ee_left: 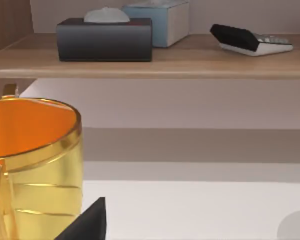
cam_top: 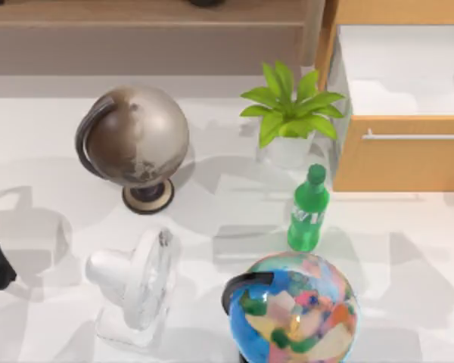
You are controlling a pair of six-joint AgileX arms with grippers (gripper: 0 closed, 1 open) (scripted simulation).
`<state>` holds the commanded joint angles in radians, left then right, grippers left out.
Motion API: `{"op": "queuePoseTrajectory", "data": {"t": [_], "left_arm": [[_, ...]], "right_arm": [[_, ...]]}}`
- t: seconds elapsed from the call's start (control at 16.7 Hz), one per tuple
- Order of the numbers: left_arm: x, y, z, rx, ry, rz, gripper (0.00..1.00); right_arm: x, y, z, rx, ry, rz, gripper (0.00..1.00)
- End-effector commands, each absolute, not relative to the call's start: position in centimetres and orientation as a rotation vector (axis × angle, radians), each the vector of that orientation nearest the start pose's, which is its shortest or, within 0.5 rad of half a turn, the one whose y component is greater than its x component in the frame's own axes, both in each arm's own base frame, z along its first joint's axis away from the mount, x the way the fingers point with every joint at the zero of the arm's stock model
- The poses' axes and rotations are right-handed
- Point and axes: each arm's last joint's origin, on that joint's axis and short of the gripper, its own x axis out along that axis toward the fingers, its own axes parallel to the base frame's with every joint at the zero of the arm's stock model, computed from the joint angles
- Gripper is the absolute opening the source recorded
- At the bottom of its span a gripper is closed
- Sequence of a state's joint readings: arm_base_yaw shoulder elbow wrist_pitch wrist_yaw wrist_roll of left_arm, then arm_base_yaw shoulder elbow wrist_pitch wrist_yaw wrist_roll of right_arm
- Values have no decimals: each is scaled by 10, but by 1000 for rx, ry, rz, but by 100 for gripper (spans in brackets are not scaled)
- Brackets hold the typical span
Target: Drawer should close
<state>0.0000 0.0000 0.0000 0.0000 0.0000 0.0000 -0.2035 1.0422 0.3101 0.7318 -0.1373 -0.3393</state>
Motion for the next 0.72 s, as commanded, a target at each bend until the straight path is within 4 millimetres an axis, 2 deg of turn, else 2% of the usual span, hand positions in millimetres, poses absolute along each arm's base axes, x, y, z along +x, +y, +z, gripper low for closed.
{"op": "queuePoseTrajectory", "data": {"t": [0.3, 0.54, 0.72], "left_arm": [[106, -1, 160, 0, 0, 0, 100], [106, -1, 160, 0, 0, 0, 100], [106, -1, 160, 0, 0, 0, 100]], "right_arm": [[229, 0, 168, -735, 15, 6, 100], [232, 36, 136, -1059, -8, 68, 100], [231, 56, 116, -1273, -26, 72, 100]]}}
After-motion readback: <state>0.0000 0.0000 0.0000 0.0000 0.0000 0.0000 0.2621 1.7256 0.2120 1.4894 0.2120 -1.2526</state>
